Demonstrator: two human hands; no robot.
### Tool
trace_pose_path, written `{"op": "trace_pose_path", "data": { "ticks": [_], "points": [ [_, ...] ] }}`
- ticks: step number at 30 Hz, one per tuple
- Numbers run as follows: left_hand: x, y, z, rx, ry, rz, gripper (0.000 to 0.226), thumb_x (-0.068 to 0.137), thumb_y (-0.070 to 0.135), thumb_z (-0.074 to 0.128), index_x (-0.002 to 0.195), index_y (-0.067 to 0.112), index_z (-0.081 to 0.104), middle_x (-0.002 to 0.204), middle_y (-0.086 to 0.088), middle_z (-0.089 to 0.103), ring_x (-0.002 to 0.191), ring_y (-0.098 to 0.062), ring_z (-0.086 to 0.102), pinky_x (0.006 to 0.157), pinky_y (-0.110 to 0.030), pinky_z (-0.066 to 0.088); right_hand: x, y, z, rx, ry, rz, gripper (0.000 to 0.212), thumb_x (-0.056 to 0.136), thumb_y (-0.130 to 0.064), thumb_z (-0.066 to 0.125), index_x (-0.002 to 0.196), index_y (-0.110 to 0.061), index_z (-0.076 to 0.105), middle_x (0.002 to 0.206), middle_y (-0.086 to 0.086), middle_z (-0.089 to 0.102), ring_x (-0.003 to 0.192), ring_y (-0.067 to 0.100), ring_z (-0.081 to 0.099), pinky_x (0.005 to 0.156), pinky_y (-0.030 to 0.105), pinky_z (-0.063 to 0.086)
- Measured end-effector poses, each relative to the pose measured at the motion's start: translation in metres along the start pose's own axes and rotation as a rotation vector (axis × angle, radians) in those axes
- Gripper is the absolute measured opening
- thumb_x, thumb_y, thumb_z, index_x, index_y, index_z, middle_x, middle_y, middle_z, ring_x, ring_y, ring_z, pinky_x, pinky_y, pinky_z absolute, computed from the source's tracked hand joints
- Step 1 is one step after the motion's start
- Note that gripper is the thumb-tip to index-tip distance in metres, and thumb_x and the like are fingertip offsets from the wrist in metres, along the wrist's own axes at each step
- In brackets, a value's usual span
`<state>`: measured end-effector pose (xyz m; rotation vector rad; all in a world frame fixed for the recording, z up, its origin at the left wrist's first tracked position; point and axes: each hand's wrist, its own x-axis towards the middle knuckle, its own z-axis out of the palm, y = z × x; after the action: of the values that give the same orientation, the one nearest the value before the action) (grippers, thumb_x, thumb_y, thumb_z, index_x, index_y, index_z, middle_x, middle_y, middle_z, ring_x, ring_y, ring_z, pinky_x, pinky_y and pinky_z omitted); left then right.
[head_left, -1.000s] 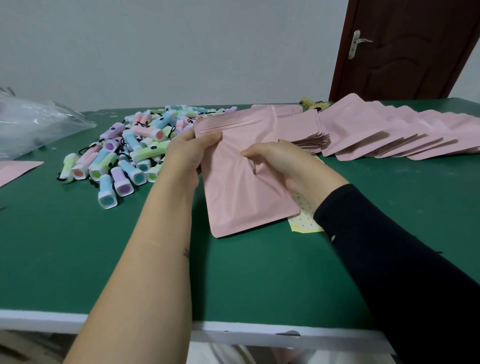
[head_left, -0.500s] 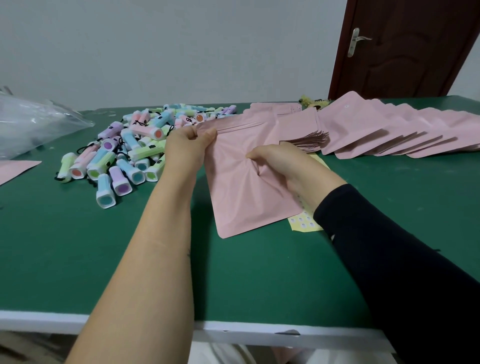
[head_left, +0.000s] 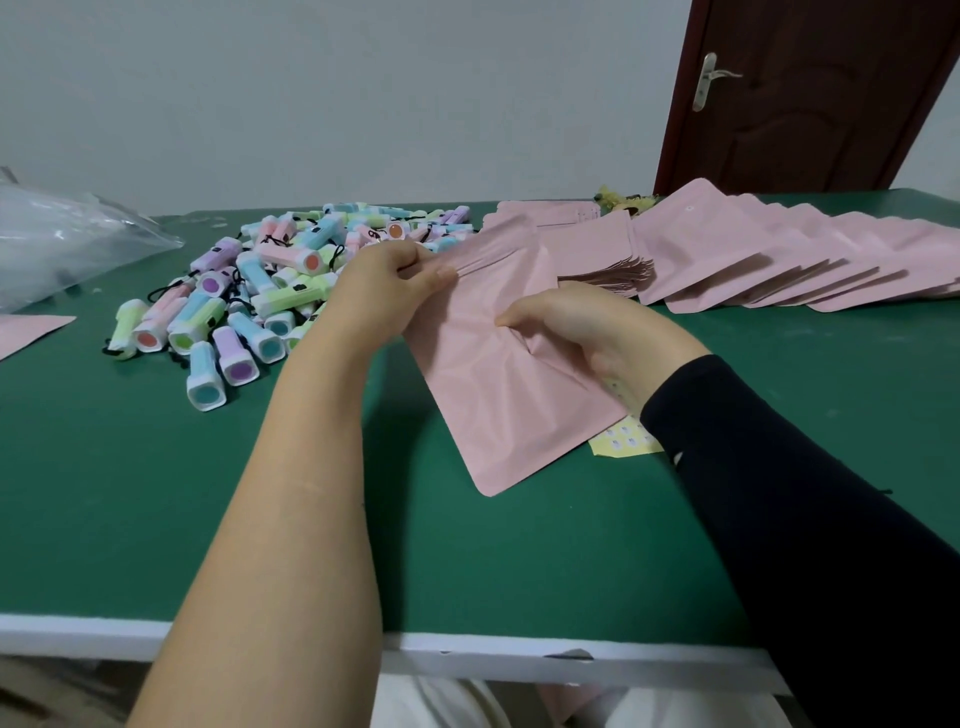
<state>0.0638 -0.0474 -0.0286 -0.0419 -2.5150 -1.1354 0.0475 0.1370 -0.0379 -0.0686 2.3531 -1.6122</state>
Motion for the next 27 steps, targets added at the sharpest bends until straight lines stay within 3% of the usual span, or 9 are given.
{"op": "trace_pose_path", "data": {
  "ticks": [4, 8, 10, 13, 16, 19, 23, 27],
  "points": [
    [0.000, 0.002, 0.002, 0.051, 0.017, -0.010, 0.040, 0.094, 0.027, 0.065, 0.061, 0.020, 0.044, 0.060, 0.006, 0.039, 0.051, -0.006, 0.036, 0.041, -0.012, 0.028, -0.001, 0.000, 0.001, 0.026, -0.010, 0.021, 0.004, 0.076, -0.022, 0.071, 0.077, -0.018, 0.068, 0.079, 0.007, 0.067, 0.072, 0.024, 0.063, 0.074, 0.033, 0.051],
    [-0.001, 0.002, 0.001, 0.031, 0.008, 0.004, 0.023, 0.094, 0.035, 0.063, 0.075, 0.021, 0.060, 0.066, 0.011, 0.050, 0.061, -0.005, 0.044, 0.045, -0.009, 0.031, 0.000, 0.000, -0.001, 0.010, 0.003, 0.014, 0.016, 0.079, -0.020, 0.070, 0.064, -0.017, 0.064, 0.069, 0.005, 0.066, 0.064, 0.023, 0.061, 0.062, 0.026, 0.049],
    [-0.001, 0.005, 0.003, 0.055, -0.008, 0.026, 0.016, 0.094, 0.041, 0.061, 0.088, 0.026, 0.066, 0.075, 0.016, 0.057, 0.068, 0.000, 0.050, 0.053, -0.011, 0.036, -0.001, -0.001, 0.000, 0.011, -0.021, 0.014, 0.007, 0.078, -0.018, 0.071, 0.074, -0.014, 0.068, 0.083, 0.010, 0.072, 0.074, 0.026, 0.066, 0.071, 0.031, 0.055],
    [0.000, 0.008, 0.007, 0.100, -0.005, 0.038, 0.017, 0.093, 0.039, 0.062, 0.090, 0.023, 0.066, 0.077, 0.013, 0.058, 0.074, -0.009, 0.051, 0.062, -0.025, 0.038, -0.002, -0.001, 0.004, -0.010, -0.035, 0.034, 0.015, 0.078, -0.020, 0.073, 0.090, -0.011, 0.072, 0.097, 0.010, 0.074, 0.088, 0.028, 0.070, 0.090, 0.041, 0.054],
    [0.001, 0.008, 0.009, 0.091, -0.012, 0.004, 0.016, 0.094, 0.035, 0.063, 0.086, 0.020, 0.064, 0.073, 0.012, 0.055, 0.067, -0.005, 0.048, 0.059, -0.024, 0.036, -0.005, -0.003, 0.006, -0.020, -0.067, 0.041, 0.007, 0.080, -0.020, 0.071, 0.086, -0.016, 0.068, 0.093, 0.010, 0.071, 0.080, 0.026, 0.065, 0.087, 0.039, 0.053],
    [0.001, 0.009, 0.012, 0.116, -0.009, 0.017, 0.031, 0.095, 0.036, 0.060, 0.069, 0.020, 0.052, 0.064, 0.008, 0.046, 0.059, -0.007, 0.041, 0.054, -0.028, 0.030, -0.006, -0.004, 0.006, -0.036, -0.053, 0.034, 0.008, 0.080, -0.019, 0.070, 0.087, -0.017, 0.068, 0.090, 0.012, 0.069, 0.080, 0.026, 0.063, 0.086, 0.039, 0.053],
    [0.001, 0.013, 0.017, 0.030, 0.010, 0.039, 0.020, 0.094, 0.041, 0.059, 0.088, 0.023, 0.065, 0.070, 0.015, 0.055, 0.066, 0.002, 0.049, 0.059, -0.020, 0.037, -0.007, -0.003, 0.008, -0.038, -0.108, 0.040, 0.012, 0.077, -0.012, 0.065, 0.087, -0.018, 0.064, 0.084, 0.012, 0.063, 0.077, 0.026, 0.060, 0.078, 0.038, 0.050],
    [0.002, 0.016, 0.021, 0.065, 0.045, 0.075, 0.017, 0.095, 0.033, 0.060, 0.090, 0.018, 0.066, 0.073, 0.013, 0.057, 0.074, -0.010, 0.052, 0.067, -0.023, 0.040, -0.007, -0.002, 0.012, -0.061, -0.111, 0.032, 0.013, 0.075, -0.010, 0.066, 0.085, -0.019, 0.063, 0.081, 0.011, 0.062, 0.074, 0.025, 0.059, 0.073, 0.035, 0.047]
  ]
}}
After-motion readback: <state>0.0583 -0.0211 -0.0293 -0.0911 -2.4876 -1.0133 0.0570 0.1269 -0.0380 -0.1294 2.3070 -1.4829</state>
